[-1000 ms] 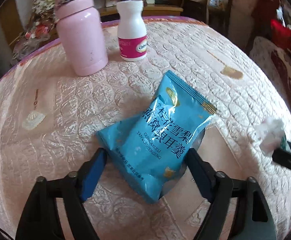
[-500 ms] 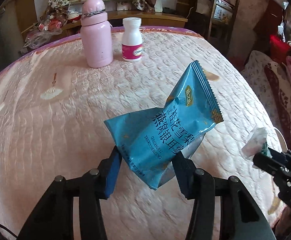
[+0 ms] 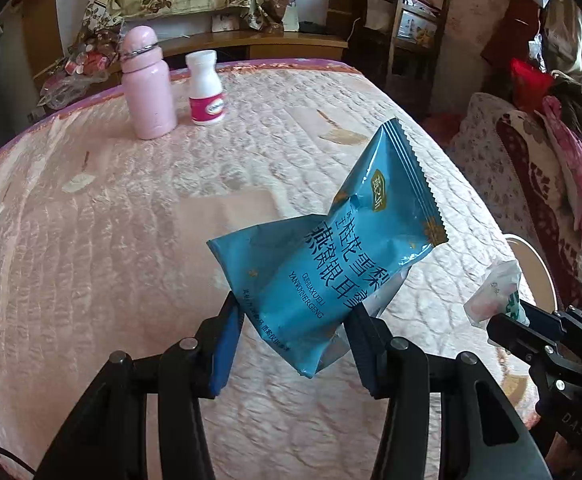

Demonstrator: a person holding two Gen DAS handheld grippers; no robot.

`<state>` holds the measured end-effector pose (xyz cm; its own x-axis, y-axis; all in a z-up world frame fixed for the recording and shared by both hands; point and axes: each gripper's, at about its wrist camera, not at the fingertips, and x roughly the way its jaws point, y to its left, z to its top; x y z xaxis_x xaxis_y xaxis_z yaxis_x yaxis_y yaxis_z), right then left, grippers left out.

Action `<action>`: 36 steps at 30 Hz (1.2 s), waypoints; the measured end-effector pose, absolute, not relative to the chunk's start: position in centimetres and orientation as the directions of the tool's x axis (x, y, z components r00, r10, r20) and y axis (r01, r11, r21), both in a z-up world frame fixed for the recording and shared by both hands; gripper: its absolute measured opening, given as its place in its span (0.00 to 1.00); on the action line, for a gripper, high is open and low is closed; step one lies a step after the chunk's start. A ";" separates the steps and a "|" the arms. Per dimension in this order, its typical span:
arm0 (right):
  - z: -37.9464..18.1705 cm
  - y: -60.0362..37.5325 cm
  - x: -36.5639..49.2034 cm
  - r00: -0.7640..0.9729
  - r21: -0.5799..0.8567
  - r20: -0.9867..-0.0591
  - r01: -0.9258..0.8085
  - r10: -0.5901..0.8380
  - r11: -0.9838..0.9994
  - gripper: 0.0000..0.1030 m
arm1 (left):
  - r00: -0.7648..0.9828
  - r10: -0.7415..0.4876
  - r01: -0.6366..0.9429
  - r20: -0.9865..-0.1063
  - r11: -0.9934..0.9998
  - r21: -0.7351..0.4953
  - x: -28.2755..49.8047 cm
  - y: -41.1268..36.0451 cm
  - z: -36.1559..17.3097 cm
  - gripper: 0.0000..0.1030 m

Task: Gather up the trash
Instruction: 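Carry the blue packet and tissue over the white bucket with both tools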

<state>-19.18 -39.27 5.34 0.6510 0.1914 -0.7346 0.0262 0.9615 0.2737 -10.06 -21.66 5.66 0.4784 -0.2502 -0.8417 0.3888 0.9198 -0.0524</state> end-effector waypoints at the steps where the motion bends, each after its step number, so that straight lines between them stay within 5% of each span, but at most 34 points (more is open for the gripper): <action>1: 5.4 -39.6 -19.6 0.652 0.274 -0.734 0.031 0.188 0.961 0.27 | 0.481 -0.251 0.390 -0.840 0.919 -0.052 -10.4 -22.0 5.6 0.51; 36: 4.2 -51.7 -28.8 0.672 0.301 -0.740 0.297 0.025 0.906 0.27 | 0.409 -0.349 0.578 -0.843 0.814 -0.056 -16.7 -36.0 4.6 0.51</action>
